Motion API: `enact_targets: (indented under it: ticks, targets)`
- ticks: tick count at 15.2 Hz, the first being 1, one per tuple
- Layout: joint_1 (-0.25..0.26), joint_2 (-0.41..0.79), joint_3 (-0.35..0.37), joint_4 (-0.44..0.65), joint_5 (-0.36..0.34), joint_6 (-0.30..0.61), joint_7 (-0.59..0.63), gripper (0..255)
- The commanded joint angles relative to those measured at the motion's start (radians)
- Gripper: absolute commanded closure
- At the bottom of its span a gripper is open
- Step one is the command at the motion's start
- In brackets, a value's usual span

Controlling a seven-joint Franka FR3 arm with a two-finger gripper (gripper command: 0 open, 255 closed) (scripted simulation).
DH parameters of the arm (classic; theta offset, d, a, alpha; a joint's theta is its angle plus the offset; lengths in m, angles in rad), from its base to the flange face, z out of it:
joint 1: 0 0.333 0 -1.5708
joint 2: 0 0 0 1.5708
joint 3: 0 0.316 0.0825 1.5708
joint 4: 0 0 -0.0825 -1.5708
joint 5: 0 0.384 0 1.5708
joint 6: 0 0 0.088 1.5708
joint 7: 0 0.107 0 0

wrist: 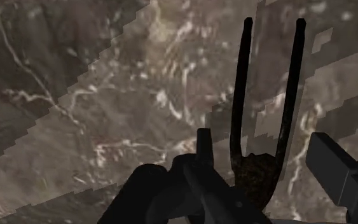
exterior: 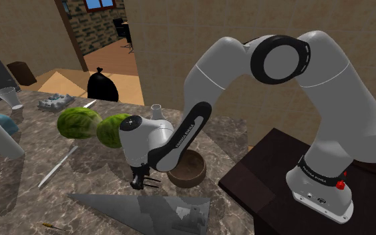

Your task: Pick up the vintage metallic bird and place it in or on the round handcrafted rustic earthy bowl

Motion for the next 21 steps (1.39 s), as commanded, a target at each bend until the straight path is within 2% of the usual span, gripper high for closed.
enact_targets:
  ticks: [1,9,21]
  targets:
    - [0.0,0.0,0.0,0.0,0.0,0.0,0.0,255]
    - [0.0,0.0,0.0,0.0,0.0,0.0,0.0,255]
    - [-0.036,-0.123,0.049,-0.036,0.047,-0.089,-0.031,255]
